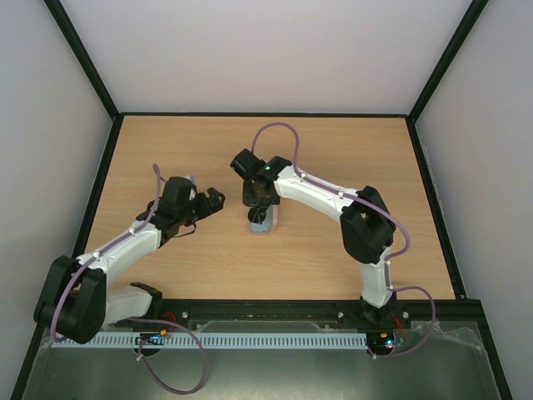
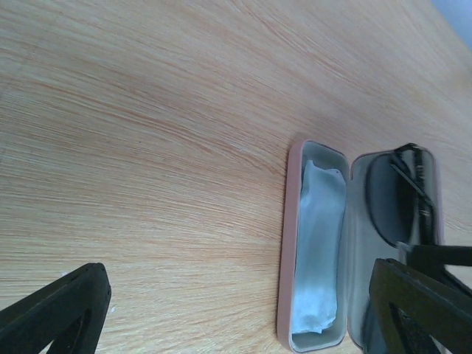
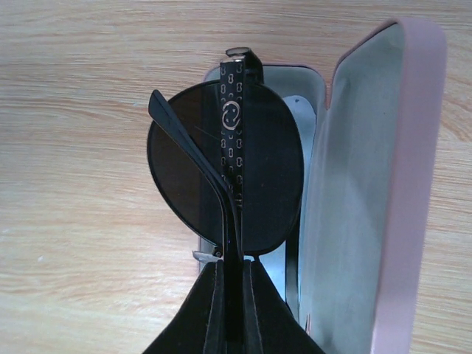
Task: Organize the sunglasses
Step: Place the sunglasses in the sunglasses case.
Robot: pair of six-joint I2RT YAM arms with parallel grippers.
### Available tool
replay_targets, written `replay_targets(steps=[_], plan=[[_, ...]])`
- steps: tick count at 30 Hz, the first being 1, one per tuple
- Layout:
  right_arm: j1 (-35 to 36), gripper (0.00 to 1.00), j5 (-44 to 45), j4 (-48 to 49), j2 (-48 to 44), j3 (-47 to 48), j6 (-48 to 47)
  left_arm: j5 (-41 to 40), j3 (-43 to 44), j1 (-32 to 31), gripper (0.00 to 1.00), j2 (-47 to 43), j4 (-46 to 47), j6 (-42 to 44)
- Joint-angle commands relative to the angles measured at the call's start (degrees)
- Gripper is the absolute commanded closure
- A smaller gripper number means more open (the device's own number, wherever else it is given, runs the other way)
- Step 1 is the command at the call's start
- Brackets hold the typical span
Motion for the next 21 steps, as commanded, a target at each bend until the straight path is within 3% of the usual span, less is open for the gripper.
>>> replay_targets(steps=[1, 21], plan=[[0.67, 0.99, 5.75, -6.35, 3.88, 3.64, 0.47, 2.54, -1.76, 0.75, 0.01, -2.44, -0.44, 0.61], [0.64, 0.99, 8.58, -6.97, 13.06, 7.99, -2.21, 3.01, -3.53, 2.07, 0.01, -4.61, -1.22, 1.25]])
